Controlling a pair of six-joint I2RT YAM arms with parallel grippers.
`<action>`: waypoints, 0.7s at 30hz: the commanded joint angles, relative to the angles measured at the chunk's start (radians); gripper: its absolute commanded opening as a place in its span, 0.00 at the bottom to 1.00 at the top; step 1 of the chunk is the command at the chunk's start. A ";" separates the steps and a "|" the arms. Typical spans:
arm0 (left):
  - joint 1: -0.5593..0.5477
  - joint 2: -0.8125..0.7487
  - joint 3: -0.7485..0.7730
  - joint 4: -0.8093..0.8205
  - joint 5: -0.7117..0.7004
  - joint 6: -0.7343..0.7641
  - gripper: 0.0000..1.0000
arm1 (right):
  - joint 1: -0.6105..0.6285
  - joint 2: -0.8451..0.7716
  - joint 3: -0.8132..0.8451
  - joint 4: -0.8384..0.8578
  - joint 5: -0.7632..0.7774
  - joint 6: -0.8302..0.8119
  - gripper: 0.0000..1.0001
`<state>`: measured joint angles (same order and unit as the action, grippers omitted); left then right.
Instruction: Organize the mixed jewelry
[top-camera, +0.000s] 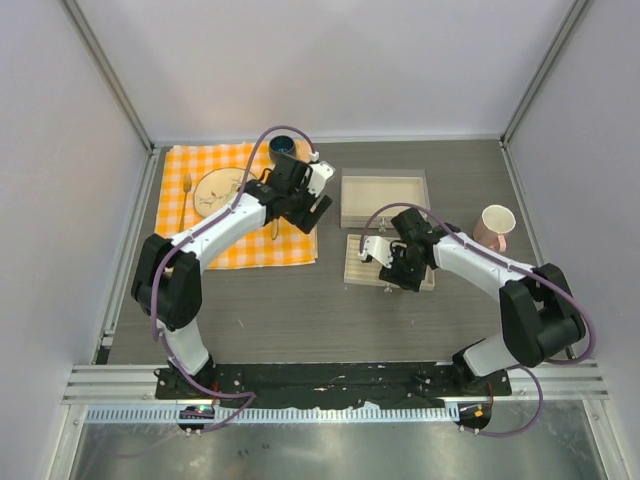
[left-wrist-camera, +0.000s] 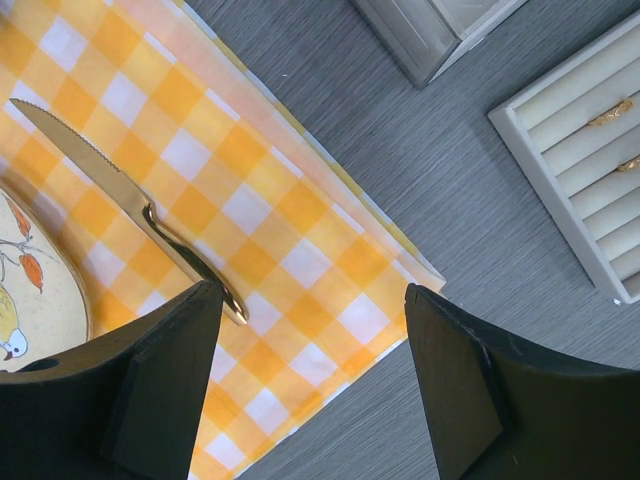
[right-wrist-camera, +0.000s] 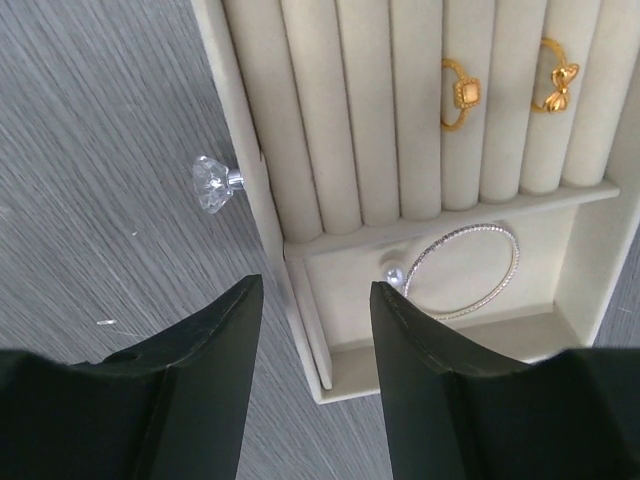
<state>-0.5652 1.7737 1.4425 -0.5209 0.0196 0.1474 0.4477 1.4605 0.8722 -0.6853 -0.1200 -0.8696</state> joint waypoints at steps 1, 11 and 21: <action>0.008 -0.016 0.009 0.018 0.020 0.015 0.78 | 0.017 0.017 0.002 0.029 0.014 -0.032 0.52; 0.016 -0.008 0.013 0.019 0.020 0.023 0.78 | 0.039 0.061 -0.012 0.064 0.020 -0.034 0.45; 0.028 0.018 0.058 0.021 0.040 0.023 0.78 | 0.052 0.090 -0.067 0.125 0.048 -0.042 0.35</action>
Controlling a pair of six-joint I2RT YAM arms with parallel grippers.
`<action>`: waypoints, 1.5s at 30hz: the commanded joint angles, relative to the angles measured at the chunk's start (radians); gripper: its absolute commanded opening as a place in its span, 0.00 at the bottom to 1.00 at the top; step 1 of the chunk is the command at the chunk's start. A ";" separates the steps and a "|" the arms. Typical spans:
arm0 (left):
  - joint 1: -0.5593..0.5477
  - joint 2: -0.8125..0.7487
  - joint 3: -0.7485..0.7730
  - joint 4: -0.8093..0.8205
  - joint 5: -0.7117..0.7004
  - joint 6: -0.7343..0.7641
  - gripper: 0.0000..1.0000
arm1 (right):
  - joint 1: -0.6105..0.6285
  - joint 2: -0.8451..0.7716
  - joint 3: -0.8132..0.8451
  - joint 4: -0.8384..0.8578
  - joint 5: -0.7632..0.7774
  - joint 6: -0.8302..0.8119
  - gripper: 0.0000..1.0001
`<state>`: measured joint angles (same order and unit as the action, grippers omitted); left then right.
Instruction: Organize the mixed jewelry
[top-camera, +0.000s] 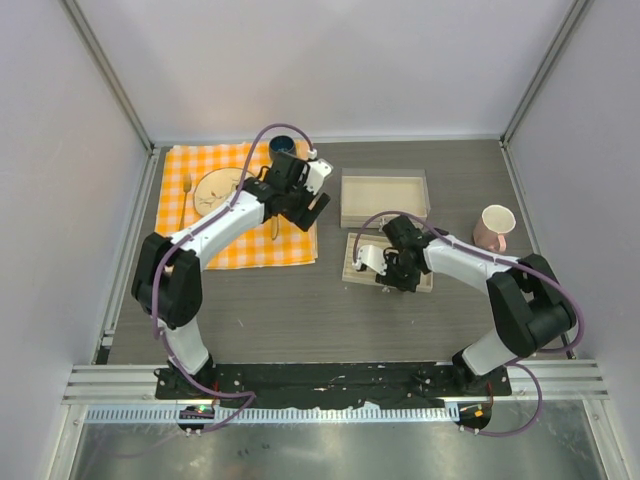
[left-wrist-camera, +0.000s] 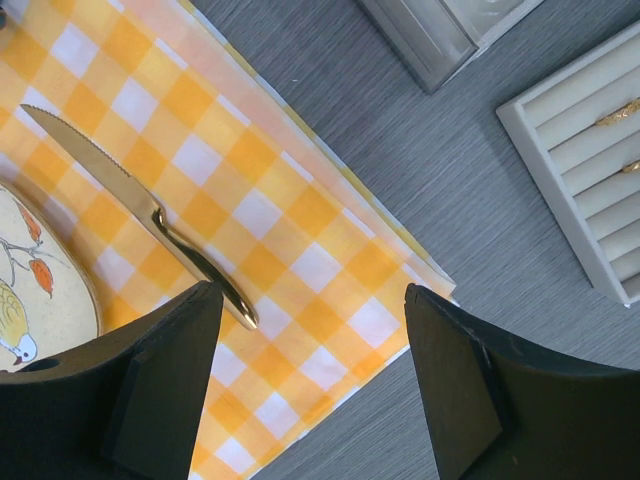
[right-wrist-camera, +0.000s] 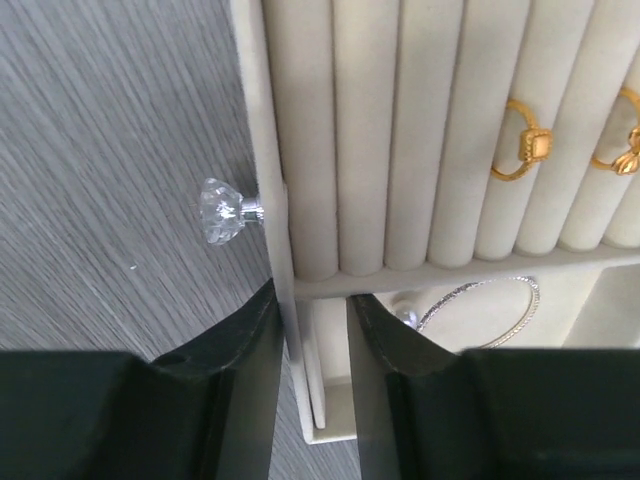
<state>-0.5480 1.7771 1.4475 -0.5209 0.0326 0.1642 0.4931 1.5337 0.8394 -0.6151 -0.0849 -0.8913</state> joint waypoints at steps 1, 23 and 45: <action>0.016 0.016 0.065 0.021 0.030 0.006 0.78 | 0.009 0.016 -0.037 0.055 0.016 -0.021 0.30; 0.085 0.405 0.724 -0.171 0.288 0.054 0.83 | 0.087 -0.159 0.046 -0.080 0.048 -0.028 0.01; 0.135 0.650 0.916 0.226 0.642 -0.101 0.94 | 0.148 -0.153 0.052 -0.026 0.129 -0.066 0.01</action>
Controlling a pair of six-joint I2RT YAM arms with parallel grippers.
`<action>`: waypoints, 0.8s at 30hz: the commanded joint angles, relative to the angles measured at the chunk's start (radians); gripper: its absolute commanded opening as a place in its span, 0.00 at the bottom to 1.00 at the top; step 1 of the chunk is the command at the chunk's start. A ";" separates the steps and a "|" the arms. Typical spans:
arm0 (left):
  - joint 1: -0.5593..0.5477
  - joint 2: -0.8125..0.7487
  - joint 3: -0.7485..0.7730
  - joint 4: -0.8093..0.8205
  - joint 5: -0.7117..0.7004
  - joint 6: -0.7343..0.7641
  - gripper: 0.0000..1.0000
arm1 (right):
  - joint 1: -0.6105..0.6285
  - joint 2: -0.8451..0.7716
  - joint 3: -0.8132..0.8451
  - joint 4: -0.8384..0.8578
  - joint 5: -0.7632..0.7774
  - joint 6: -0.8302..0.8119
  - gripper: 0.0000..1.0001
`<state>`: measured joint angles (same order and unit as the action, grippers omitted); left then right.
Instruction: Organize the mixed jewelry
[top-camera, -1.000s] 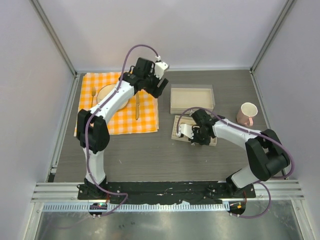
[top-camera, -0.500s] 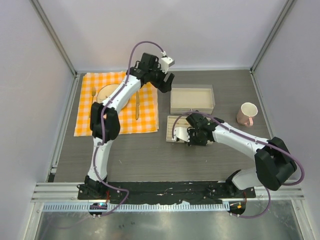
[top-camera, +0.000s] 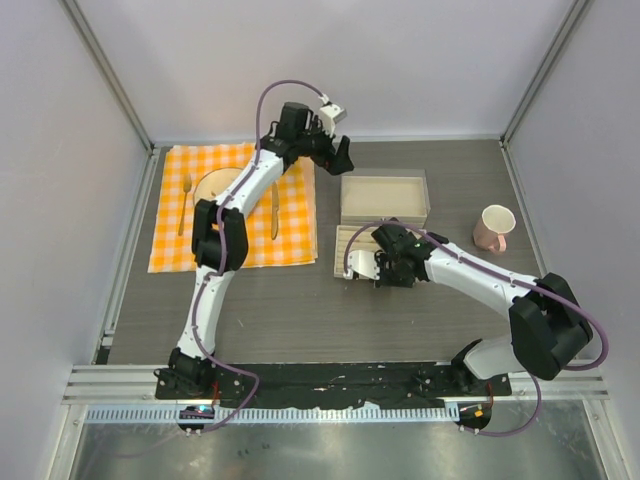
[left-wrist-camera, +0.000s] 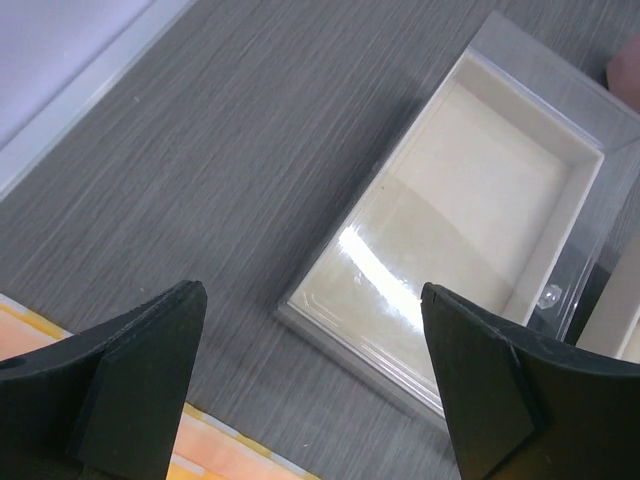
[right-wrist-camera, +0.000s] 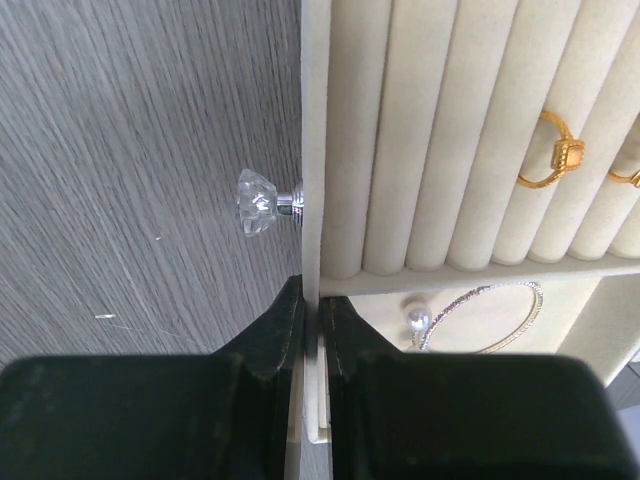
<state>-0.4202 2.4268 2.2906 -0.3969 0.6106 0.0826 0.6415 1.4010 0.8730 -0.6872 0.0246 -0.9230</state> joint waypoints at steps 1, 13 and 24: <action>0.009 0.006 0.076 0.115 0.066 -0.021 0.94 | -0.003 -0.026 0.018 0.048 0.018 -0.036 0.01; 0.018 0.112 0.147 0.265 0.140 -0.173 0.97 | -0.037 -0.059 0.049 0.048 -0.008 -0.040 0.01; 0.017 0.226 0.245 0.336 0.230 -0.274 1.00 | -0.049 -0.074 0.061 0.029 -0.011 -0.033 0.01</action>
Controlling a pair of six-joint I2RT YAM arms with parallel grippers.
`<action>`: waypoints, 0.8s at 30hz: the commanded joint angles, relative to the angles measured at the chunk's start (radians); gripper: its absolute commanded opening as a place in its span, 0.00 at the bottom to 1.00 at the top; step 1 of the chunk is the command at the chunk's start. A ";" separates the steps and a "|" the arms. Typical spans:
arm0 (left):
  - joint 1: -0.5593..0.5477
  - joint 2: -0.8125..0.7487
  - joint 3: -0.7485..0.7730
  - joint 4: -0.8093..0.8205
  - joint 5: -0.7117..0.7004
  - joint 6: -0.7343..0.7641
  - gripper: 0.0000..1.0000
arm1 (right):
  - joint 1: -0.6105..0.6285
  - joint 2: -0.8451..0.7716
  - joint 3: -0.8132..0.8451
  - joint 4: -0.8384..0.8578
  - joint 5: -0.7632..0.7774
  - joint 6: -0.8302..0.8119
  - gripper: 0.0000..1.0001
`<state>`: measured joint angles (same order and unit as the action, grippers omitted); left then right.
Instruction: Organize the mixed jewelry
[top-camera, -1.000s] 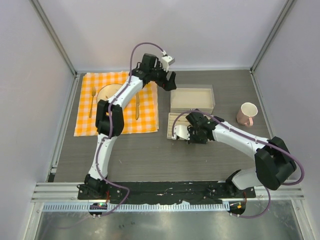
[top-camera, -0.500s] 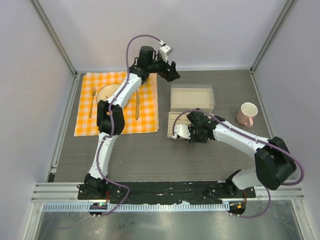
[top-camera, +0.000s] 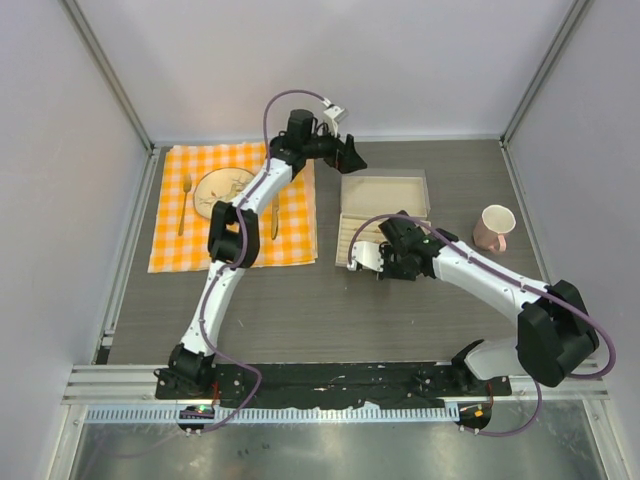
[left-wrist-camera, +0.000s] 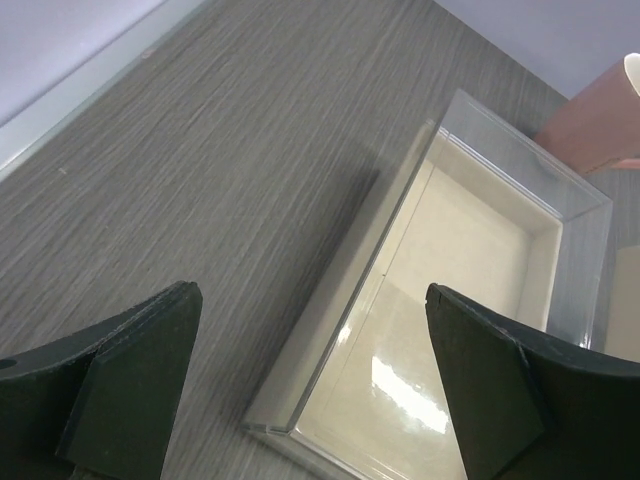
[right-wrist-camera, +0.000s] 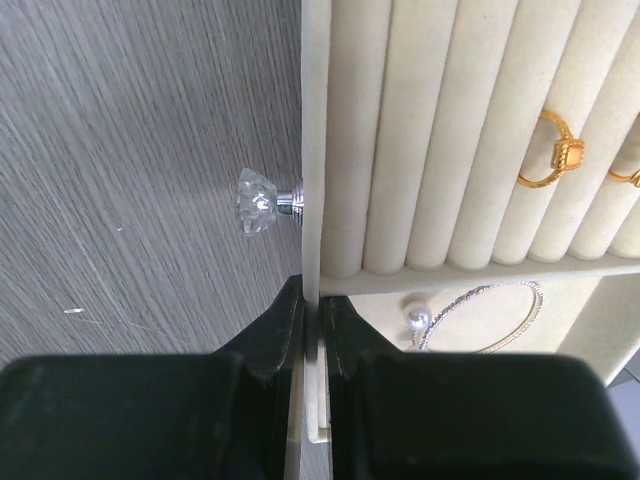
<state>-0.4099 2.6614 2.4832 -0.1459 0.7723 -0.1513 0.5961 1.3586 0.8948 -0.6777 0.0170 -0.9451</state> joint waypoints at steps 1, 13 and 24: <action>0.005 -0.002 0.052 0.080 0.071 -0.037 1.00 | -0.004 -0.032 0.039 0.018 -0.002 -0.011 0.01; -0.004 0.009 0.057 0.069 0.143 -0.014 1.00 | -0.027 -0.007 0.053 0.026 -0.043 -0.023 0.01; -0.013 0.035 0.071 0.043 0.134 0.022 1.00 | -0.041 0.010 0.070 0.018 -0.037 -0.049 0.01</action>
<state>-0.4171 2.6801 2.5099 -0.1131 0.8906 -0.1596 0.5629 1.3624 0.9184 -0.6815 -0.0162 -0.9642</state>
